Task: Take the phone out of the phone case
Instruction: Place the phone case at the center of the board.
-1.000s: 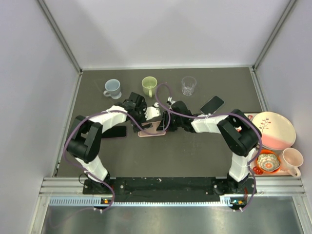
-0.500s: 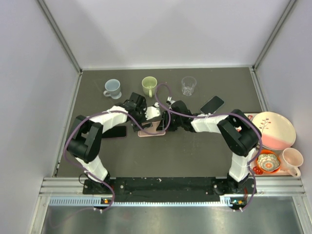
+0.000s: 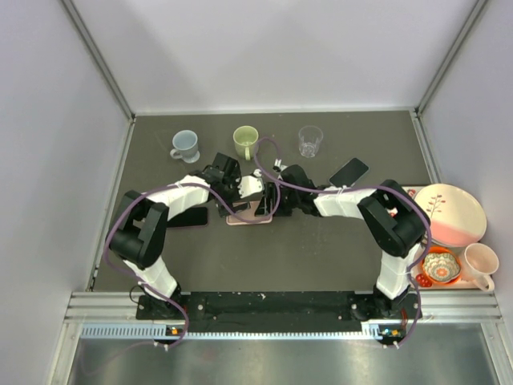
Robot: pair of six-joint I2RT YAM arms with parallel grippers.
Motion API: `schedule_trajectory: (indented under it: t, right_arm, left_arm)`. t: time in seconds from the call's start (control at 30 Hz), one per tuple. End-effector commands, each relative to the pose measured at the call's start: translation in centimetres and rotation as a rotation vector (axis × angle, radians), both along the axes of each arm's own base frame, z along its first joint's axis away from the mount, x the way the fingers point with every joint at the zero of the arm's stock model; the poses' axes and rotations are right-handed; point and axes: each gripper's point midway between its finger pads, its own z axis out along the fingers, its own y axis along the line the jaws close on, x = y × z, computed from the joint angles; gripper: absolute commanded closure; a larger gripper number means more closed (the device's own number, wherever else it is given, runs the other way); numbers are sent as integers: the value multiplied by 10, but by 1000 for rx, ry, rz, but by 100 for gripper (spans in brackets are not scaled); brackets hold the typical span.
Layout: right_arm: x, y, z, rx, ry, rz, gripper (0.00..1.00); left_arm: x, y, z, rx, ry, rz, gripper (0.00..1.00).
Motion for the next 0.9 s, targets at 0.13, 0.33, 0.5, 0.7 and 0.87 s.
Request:
schedule_trajectory:
  t: [0.13,0.33,0.5,0.7,0.87]
  right_arm:
    - [18,-4,23,-2,-60,-21,39]
    - [24,-11,21,-31,-75,-39,37]
    - [26,-14,22,-38,-78,-46,37]
    - [28,-15,23,-31,-85,-47,38]
    - [26,-10,27,2,-87,-23,48]
  left_arm:
    - [-1,27,-10,111,-18,29,1]
    - [0,29,-9,119,-25,39,1]
    - [1,31,-9,128,-29,54,1]
    - [4,33,-7,134,-37,80,1]
    - [3,32,-7,120,-33,85,1]
